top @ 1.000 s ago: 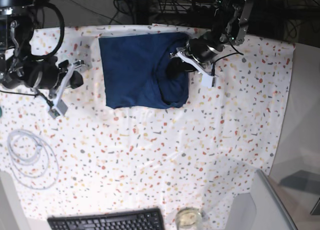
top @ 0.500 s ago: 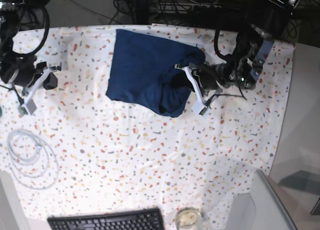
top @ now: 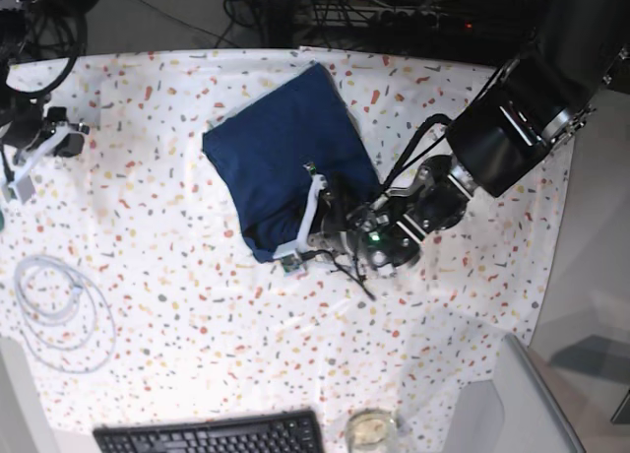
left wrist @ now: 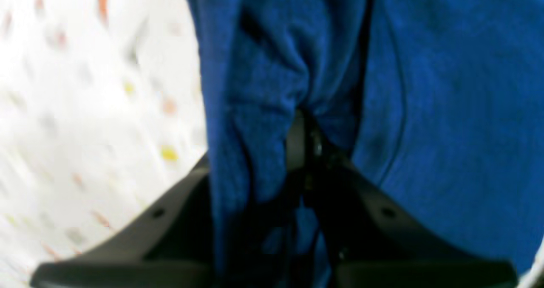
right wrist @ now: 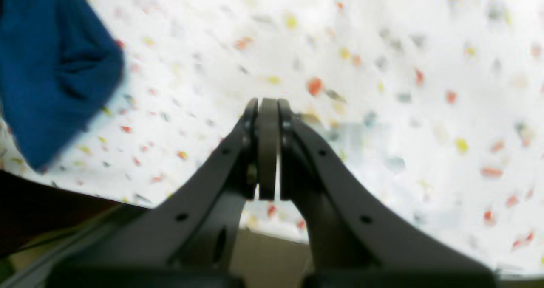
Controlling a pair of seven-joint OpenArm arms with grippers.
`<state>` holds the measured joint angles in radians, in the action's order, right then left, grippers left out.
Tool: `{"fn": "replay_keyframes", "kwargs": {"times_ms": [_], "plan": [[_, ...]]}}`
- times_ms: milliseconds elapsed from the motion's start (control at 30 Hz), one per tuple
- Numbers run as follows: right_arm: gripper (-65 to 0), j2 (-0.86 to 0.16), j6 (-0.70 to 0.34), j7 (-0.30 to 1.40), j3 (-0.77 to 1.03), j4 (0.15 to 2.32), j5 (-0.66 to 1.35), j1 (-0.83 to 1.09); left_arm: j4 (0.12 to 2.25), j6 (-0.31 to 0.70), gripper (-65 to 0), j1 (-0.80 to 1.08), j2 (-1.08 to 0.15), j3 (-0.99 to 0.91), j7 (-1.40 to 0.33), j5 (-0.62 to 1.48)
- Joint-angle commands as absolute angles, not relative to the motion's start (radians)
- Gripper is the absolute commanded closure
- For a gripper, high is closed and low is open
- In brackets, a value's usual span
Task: Layout the t-shirt on the table in an organized manner, then fold the t-shirt properly
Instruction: 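Drag the folded shirt with the left gripper toward the table center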
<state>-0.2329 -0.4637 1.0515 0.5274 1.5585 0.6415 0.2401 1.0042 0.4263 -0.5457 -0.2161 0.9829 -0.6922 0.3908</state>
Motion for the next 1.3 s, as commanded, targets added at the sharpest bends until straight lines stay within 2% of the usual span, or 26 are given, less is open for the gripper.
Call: {"fn": "replay_keyframes", "kwargs": {"times_ms": [0, 267, 367, 467, 933, 1033, 1200, 1267], "plan": [[0.0, -0.249, -0.467, 1.015, 0.535, 1.563, 0.654, 0.245, 0.993, 0.429, 0.0, -0.579, -0.186, 0.993, -0.688, 0.354], [0.0, -0.231, -0.467, 0.860, 0.529, 1.495, 0.654, 0.334, 0.825, 0.582, 0.0, -0.585, 0.007, 1.017, -0.576, -0.015], [0.0, -0.229, -0.467, 0.843, 0.529, 1.475, 0.654, 0.346, 0.760, 0.625, 0.0, -0.584, 0.061, 1.017, -0.564, -0.071], [0.0, -0.229, -0.467, 0.832, 0.529, 1.460, 0.654, 0.348, 0.746, 0.657, 0.0, -0.590, 0.082, 1.017, -0.562, -0.071], [0.0, -0.229, -0.467, 0.832, 0.529, 1.457, 0.654, 0.346, 0.785, 0.661, 0.0, -0.585, 0.079, 1.018, -0.568, -0.071], [0.0, -0.229, -0.467, 0.832, 0.529, 1.457, 0.654, 0.346, 0.788, 0.698, 0.0, -0.585, 0.077, 1.018, -0.570, -0.071], [0.0, -0.229, -0.467, 0.832, 0.527, 1.457, 0.654, 0.346, 0.789, 0.698, 0.0, -0.595, 0.079, 1.026, -0.595, -0.081], [0.0, -0.229, -0.467, 0.832, 0.527, 1.457, 0.654, 0.346, 0.794, 0.698, -11.7, -0.607, 0.082, 1.026, -0.621, -0.081]]}}
